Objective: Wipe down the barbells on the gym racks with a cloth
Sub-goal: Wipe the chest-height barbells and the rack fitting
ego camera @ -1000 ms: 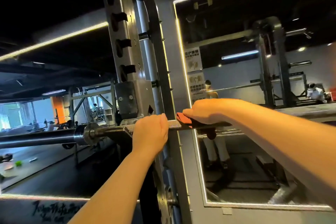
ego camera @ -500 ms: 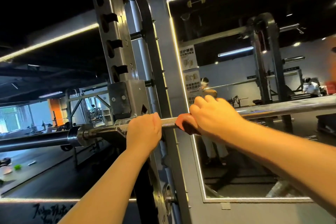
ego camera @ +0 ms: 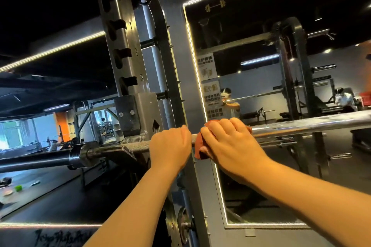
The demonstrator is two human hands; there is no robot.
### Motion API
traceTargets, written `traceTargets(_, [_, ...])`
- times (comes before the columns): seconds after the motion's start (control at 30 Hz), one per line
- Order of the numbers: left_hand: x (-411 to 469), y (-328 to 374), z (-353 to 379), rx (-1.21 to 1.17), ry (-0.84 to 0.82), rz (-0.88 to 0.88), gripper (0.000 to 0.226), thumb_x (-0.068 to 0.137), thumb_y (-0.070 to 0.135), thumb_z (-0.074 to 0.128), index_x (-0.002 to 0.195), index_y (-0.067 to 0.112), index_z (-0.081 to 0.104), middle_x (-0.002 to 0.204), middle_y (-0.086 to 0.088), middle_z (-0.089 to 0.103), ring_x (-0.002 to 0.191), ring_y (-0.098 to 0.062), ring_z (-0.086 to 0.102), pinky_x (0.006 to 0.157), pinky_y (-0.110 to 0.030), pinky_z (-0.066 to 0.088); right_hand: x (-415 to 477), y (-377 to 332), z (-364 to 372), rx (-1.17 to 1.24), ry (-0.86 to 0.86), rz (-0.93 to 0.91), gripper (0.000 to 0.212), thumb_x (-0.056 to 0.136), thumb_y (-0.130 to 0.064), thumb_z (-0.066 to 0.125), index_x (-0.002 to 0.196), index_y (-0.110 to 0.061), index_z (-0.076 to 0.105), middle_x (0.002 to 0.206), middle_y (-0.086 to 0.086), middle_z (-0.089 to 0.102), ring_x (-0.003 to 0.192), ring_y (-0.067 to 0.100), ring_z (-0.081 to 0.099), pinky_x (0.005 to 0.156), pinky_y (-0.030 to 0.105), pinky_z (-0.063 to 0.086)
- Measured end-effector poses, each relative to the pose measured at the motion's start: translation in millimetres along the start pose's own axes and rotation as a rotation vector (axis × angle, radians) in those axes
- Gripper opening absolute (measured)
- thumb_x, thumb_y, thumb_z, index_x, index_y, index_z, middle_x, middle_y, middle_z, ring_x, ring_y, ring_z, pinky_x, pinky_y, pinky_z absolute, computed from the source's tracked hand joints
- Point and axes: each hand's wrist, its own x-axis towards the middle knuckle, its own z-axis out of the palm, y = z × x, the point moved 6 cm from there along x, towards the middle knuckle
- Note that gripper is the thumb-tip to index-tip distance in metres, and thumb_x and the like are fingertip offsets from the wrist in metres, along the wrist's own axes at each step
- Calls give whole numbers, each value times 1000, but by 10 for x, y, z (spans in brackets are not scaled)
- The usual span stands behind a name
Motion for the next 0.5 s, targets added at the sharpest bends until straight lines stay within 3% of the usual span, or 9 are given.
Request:
traceTargets(0.07, [-17,6,-14,6,23,-14,21,108,25,27,93,19,41,75,0,51,63,-19,53,61,-33,45,215,53,-52,41,-167,-26,38,102,-51,45,126,-22,52,114,8,61,102,30,59,83,43,50])
traceTargets(0.13, [-24,0,-22,11,32,-27,25,106,25,23,92,19,42,76,0,51,62,-20,51,59,-33,38,419,134,-4,139,-479,-95,46,100,-44,57,138,-26,38,115,5,56,105,27,57,81,40,47])
traceTargets(0.2, [-30,-22,-26,6,40,-52,35,103,25,12,88,18,43,75,1,53,62,-19,51,58,-33,36,538,196,57,364,-781,-64,49,102,-32,58,143,-20,35,105,4,53,98,23,54,87,37,43])
traceTargets(0.27, [-24,-31,-1,5,32,-61,38,104,25,12,86,18,44,74,1,55,63,-18,53,58,-32,37,620,221,103,496,-859,40,35,107,-32,48,136,-14,42,100,3,50,93,19,52,92,33,36])
traceTargets(0.33, [-19,-41,11,7,19,-74,36,107,25,16,86,18,44,74,1,54,62,-16,53,59,-31,41,609,214,58,368,-752,34,35,109,-37,44,137,-16,41,101,2,49,100,24,55,90,34,40])
traceTargets(0.4, [-15,-40,-8,-7,15,-98,37,107,26,16,85,18,45,73,2,53,61,-15,52,58,-30,39,479,136,-3,133,-490,-61,40,106,-45,44,138,-22,40,101,3,55,99,27,60,82,41,51])
traceTargets(0.5, [-20,-37,-21,-65,19,-131,41,108,27,21,83,15,52,72,0,56,61,-17,54,59,-33,44,190,122,-59,91,-179,-33,42,105,-50,37,130,-19,52,118,7,61,105,29,58,82,41,48])
